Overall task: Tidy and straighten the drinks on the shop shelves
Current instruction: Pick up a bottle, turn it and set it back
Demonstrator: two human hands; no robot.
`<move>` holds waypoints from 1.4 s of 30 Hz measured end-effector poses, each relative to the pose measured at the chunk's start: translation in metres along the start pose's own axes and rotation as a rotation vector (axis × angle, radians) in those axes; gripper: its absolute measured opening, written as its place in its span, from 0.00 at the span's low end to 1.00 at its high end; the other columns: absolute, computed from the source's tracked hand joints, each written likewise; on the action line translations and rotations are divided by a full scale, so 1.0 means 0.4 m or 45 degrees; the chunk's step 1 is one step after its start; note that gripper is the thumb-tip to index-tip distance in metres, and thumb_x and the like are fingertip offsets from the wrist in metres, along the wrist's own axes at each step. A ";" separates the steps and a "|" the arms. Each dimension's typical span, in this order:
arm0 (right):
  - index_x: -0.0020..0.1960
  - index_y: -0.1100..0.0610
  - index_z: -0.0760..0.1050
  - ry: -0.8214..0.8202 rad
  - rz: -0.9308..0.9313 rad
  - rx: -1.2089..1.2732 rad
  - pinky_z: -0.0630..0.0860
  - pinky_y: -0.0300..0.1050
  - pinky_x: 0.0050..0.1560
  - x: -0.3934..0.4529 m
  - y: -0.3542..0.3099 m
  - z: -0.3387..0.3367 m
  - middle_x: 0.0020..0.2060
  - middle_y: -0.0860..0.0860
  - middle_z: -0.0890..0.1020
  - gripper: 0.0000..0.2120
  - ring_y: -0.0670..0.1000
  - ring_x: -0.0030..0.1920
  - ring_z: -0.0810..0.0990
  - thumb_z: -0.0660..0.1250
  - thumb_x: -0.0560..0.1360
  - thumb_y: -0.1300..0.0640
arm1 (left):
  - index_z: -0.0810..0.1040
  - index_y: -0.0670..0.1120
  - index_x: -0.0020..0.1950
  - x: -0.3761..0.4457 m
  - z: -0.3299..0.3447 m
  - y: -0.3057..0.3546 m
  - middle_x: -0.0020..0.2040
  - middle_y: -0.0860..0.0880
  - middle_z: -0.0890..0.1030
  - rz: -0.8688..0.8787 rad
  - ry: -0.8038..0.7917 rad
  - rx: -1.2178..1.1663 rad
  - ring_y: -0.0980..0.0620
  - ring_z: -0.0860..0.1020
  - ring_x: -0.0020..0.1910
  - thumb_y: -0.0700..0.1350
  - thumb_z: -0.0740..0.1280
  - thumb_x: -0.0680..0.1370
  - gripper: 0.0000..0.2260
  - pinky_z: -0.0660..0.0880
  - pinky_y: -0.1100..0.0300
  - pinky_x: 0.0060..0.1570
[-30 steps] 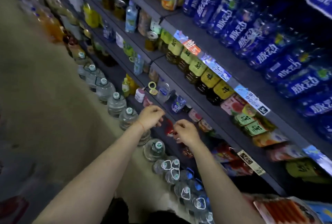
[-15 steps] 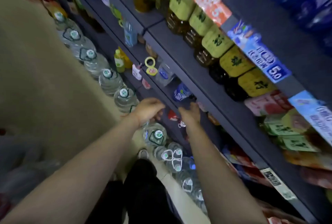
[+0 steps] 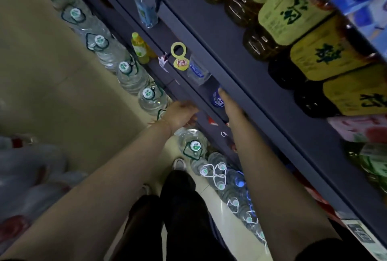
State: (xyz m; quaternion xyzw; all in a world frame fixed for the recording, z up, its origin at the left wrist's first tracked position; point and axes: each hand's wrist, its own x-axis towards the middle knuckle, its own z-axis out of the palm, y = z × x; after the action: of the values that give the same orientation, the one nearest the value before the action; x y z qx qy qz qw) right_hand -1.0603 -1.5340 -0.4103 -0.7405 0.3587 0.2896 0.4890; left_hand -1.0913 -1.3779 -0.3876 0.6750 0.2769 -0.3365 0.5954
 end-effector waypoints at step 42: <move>0.62 0.49 0.75 0.431 -1.444 0.007 0.79 0.46 0.46 -0.725 -0.616 -0.240 0.52 0.46 0.84 0.25 0.49 0.49 0.82 0.78 0.67 0.56 | 0.78 0.51 0.55 -0.612 -0.145 0.745 0.51 0.54 0.84 1.400 0.453 0.036 0.54 0.82 0.50 0.55 0.83 0.56 0.30 0.80 0.49 0.53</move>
State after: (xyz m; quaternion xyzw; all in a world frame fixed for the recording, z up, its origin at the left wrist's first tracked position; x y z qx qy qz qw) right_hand -1.0187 -1.4866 -0.0229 -0.8513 -0.0194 -0.1400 0.5052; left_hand -1.0048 -1.3549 -0.0080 0.7739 -0.0231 0.1374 0.6179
